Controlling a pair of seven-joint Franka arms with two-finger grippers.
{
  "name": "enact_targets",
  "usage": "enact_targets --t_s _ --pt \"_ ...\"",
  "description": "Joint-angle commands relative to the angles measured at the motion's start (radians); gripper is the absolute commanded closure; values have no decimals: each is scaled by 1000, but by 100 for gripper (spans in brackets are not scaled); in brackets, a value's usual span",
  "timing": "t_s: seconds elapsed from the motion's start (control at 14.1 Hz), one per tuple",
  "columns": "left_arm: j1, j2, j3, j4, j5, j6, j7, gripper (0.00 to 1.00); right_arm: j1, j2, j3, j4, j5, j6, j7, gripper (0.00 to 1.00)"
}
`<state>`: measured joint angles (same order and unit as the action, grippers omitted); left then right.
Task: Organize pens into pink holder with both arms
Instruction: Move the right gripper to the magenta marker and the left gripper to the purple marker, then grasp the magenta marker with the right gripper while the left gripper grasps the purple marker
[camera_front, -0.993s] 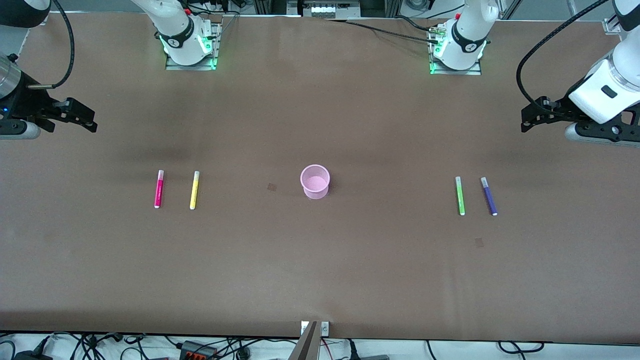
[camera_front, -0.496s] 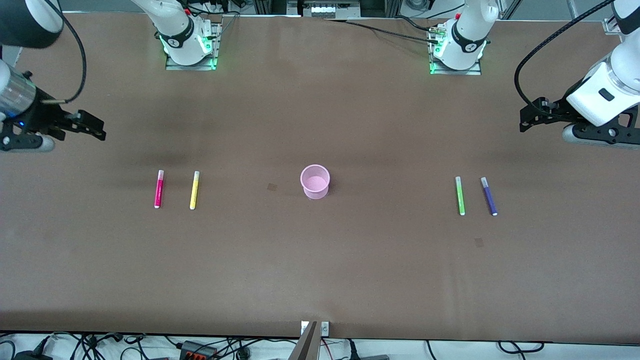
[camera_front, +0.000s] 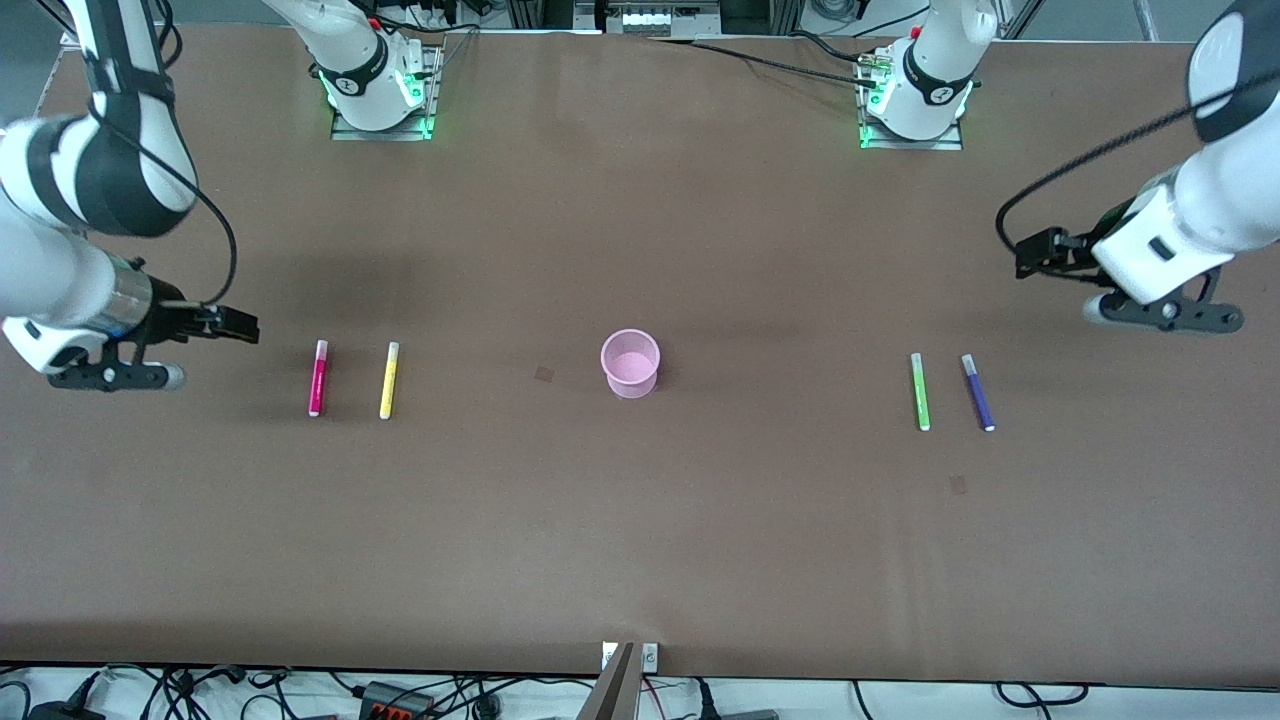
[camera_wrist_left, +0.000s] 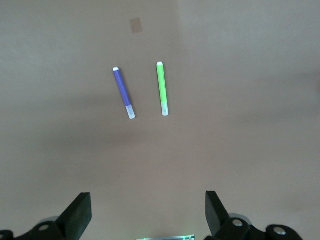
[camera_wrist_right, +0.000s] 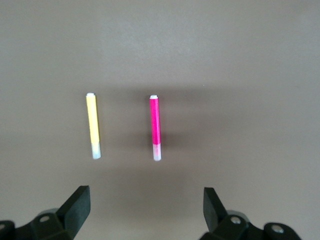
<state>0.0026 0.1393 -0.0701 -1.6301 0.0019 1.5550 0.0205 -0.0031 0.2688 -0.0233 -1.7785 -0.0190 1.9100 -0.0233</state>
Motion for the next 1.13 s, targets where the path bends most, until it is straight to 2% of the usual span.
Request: enact_targets --t_s 0.0,0.43,0.64,0.78,0.92,0.99,1.06 --pt "11 94 1 23 9 69 -8 0 -11 93 8 8 -15 50 -21 0" --pt "82 337 6 19 10 308 -42 0 -17 265 8 14 -21 220 -24 0" --pt "102 436 9 0 16 437 -43 2 -14 312 8 33 -24 228 -23 0" --pt "134 462 9 -63 20 538 -42 10 -15 346 8 42 -25 231 -29 0" --pt "134 473 10 -132 21 646 -42 27 -15 366 8 47 -24 242 -52 0" --pt "132 502 10 -134 21 689 -42 40 -15 377 8 48 -24 266 -53 0" --pt "135 522 10 -128 21 720 -30 44 -15 383 8 51 -24 276 -53 1"
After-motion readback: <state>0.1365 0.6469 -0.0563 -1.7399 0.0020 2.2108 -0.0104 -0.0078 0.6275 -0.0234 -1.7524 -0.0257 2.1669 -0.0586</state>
